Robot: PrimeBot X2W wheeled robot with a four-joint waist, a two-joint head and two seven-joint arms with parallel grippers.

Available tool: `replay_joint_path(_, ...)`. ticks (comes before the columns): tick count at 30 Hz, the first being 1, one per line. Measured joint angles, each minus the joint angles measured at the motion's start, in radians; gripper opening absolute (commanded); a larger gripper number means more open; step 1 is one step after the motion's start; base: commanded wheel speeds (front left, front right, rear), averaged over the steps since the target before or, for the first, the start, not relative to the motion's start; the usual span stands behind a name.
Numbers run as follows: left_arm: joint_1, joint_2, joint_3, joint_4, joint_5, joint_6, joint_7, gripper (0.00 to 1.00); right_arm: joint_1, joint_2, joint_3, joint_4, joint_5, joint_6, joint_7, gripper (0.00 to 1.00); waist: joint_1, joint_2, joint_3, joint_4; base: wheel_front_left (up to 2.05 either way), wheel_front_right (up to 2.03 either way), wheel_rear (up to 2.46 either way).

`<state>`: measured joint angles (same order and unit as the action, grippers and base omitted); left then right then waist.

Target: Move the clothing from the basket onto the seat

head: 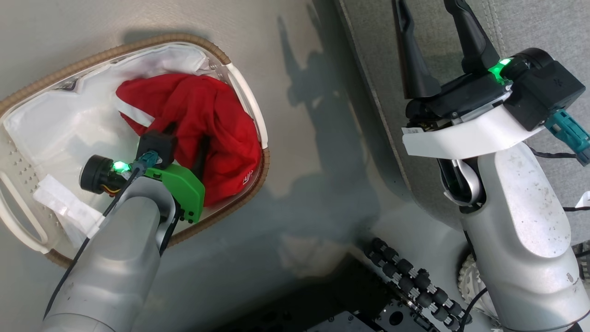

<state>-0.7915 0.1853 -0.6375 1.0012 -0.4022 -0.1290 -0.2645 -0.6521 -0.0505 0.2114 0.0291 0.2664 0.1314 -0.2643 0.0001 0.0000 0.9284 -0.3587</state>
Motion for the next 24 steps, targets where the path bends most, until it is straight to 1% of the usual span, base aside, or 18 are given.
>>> replay_joint_path(3,-0.013,-0.006,-0.016,0.025,-0.021,0.000,0.000,1.00,0.000,0.000,-0.005,-0.002,-0.004,0.000,0.000,1.00,0.0000,0.0000,0.006,0.005,0.00,0.00,0.00)
replay_joint_path(4,-0.019,-0.009,-0.023,0.032,-0.024,0.000,0.000,0.88,0.001,0.000,-0.007,-0.002,-0.006,0.000,0.000,1.00,0.0000,0.0000,0.007,0.008,0.00,0.00,0.00)
replay_joint_path(5,-0.024,-0.013,-0.032,0.039,-0.029,0.000,0.000,0.36,0.001,0.000,-0.007,-0.003,-0.007,0.000,0.000,1.00,0.0000,0.0000,0.008,0.010,0.00,0.00,0.00)
replay_joint_path(6,-0.026,-0.017,-0.040,0.041,-0.030,0.000,0.000,0.00,0.001,0.000,-0.008,-0.003,-0.009,0.000,0.000,1.00,0.0000,0.0000,0.008,0.011,0.00,0.00,0.00)
replay_joint_path(10,-0.033,-0.020,-0.065,0.051,-0.048,0.000,0.000,0.00,0.000,0.000,-0.009,0.003,-0.010,0.000,0.000,1.00,0.0000,0.0000,0.005,0.013,0.00,0.00,0.00)
replay_joint_path(16,-0.029,-0.007,-0.057,0.006,-0.072,0.000,0.000,0.00,-0.016,0.000,-0.012,0.025,-0.009,0.000,0.000,1.00,0.0000,0.0000,-0.024,0.013,0.00,0.00,0.00)
replay_joint_path(24,0.051,-0.014,0.020,-0.104,-0.061,0.000,0.000,0.00,-0.009,0.001,-0.013,0.075,-0.022,0.000,0.000,1.00,-0.0001,0.0000,-0.122,0.035,0.00,0.00,0.00)
